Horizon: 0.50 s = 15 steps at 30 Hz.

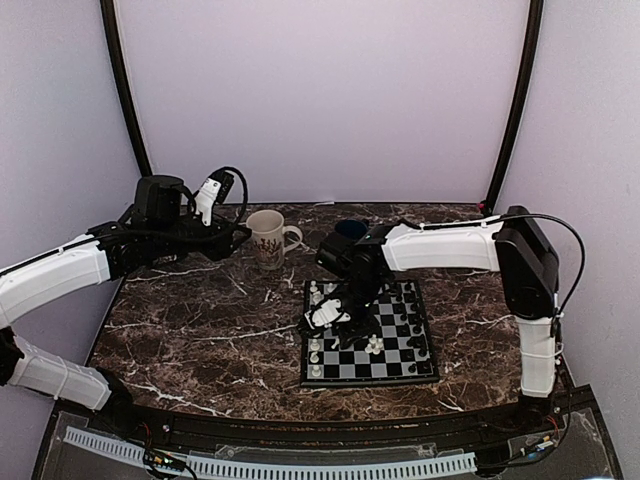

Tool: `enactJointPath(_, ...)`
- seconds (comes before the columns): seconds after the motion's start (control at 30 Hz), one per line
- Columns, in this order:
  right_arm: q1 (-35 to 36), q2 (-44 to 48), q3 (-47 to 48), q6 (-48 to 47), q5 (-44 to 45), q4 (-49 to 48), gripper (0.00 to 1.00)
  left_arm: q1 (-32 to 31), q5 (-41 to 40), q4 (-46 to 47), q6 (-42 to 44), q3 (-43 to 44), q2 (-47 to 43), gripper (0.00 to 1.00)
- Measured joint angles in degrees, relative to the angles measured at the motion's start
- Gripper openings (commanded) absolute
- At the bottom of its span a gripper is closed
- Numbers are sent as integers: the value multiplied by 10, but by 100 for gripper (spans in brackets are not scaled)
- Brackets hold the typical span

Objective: Set up the chess pieces on the board
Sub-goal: Pick up the pawn from the chessboard.

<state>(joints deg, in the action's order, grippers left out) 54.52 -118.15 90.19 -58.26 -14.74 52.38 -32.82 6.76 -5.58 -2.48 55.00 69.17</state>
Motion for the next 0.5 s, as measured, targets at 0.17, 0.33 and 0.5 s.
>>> enactJointPath(0.17, 4, -5, 0, 0, 5, 3, 33, 1, 3, 0, -3, 0, 0, 44)
enactJointPath(0.33, 6, -12, 1, 0, 9, 5, 28, 1, 9, 0, -4, 0, 1, 44)
enactJointPath(0.5, 6, -12, 6, 1, 9, 7, 22, 2, 12, 2, -5, 0, 1, 44)
